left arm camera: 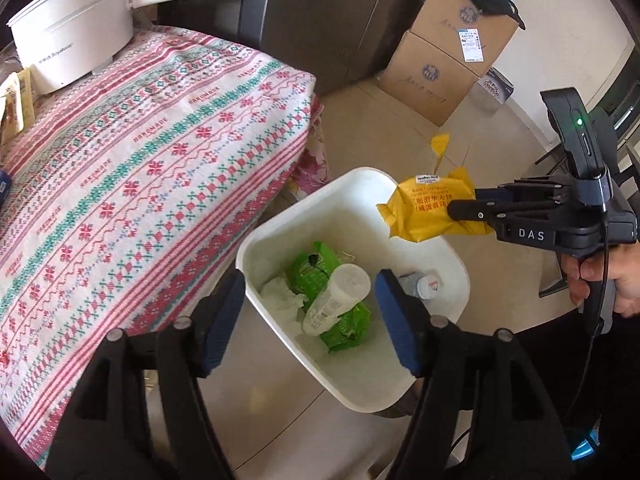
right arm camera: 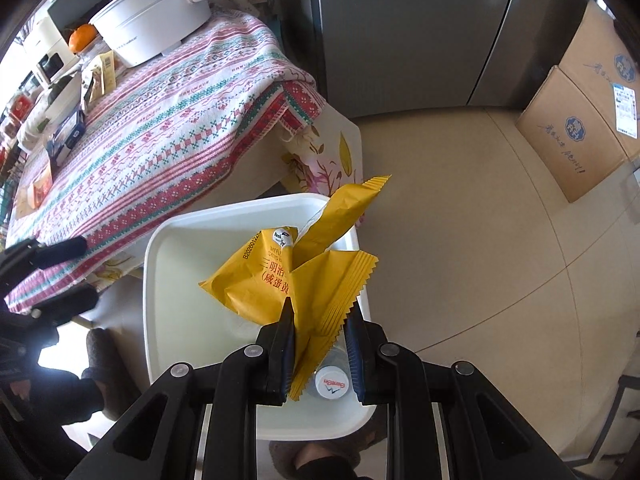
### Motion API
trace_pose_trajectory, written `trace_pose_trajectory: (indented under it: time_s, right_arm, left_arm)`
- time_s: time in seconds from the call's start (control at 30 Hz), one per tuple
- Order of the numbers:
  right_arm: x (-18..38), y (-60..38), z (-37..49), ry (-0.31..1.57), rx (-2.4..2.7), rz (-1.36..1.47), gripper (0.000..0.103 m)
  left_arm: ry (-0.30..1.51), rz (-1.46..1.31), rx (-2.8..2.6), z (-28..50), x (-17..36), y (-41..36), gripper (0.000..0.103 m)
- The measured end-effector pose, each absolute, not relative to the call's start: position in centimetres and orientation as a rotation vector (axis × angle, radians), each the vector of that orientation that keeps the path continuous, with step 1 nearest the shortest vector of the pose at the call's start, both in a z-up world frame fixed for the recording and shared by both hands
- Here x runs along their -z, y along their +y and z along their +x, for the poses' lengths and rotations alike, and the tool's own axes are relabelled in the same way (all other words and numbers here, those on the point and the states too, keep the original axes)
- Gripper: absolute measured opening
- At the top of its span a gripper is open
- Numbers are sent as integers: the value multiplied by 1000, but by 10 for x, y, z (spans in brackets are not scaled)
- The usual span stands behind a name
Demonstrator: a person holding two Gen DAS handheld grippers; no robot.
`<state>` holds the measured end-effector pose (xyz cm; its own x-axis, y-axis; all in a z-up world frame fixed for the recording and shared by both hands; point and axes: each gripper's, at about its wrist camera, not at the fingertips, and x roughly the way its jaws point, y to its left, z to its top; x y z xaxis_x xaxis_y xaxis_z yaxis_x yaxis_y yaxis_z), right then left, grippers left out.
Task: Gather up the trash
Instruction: 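Carry the bottle and snack bag over the bin and open both tools, then grasp the brown paper bag on the table with the left tool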
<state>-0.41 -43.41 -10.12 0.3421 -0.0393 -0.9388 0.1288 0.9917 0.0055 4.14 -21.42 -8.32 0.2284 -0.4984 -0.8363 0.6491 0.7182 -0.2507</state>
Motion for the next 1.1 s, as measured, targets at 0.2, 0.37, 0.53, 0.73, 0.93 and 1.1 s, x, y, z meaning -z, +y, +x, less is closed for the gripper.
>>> trace_pose_trajectory:
  time_s: [0.2, 0.37, 0.53, 0.73, 0.93, 1.1]
  right_arm:
    - [107, -426, 2, 1242, 115, 49, 24]
    - [107, -424, 9, 1250, 127, 90, 55]
    - [100, -417, 14, 1225, 118, 102, 66]
    - [94, -398, 21, 1213, 94, 69, 68]
    - [84, -380, 29, 1186, 65, 51, 72]
    - [78, -366, 37, 1167, 51, 40, 73]
  left_arm:
    - [1045, 156, 718, 51, 73, -186, 79]
    - [1027, 148, 653, 56, 68, -163, 85]
    - [1026, 134, 595, 62, 66, -144, 90]
    - [1012, 110, 542, 67, 61, -121, 94]
    - [998, 85, 486, 73, 57, -96, 98]
    - [990, 72, 429, 82, 55, -73, 99]
